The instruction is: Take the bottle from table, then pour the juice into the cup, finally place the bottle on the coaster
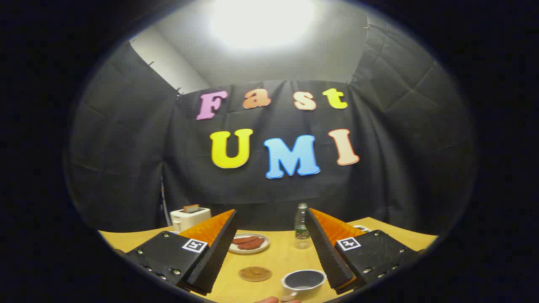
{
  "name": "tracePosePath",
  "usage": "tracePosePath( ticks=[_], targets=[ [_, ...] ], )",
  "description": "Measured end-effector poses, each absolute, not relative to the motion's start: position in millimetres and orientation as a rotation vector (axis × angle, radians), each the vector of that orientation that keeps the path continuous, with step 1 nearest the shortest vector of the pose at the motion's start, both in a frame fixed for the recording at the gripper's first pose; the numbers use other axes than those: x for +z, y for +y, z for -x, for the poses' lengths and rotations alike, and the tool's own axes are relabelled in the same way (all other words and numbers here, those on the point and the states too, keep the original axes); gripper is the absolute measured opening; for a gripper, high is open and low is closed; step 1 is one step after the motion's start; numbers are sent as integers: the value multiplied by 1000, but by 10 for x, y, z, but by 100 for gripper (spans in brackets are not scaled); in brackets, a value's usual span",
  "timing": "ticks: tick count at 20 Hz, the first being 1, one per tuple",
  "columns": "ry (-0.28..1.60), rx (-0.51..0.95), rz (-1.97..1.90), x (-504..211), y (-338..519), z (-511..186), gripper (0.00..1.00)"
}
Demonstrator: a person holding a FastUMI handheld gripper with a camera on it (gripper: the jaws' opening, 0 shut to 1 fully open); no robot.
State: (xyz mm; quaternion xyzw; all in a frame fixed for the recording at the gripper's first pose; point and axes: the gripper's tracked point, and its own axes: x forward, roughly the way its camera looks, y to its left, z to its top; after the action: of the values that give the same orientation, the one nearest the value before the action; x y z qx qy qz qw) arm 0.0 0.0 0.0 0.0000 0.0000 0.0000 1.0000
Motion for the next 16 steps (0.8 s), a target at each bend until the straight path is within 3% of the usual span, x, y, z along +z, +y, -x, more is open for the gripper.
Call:
tracePosePath(
  ticks=[8, 16],
  targets=[
    [188, 182, 20, -965, 1246, -289, 96],
    [348, 195, 19, -1787, 1447, -516, 93]
  ],
)
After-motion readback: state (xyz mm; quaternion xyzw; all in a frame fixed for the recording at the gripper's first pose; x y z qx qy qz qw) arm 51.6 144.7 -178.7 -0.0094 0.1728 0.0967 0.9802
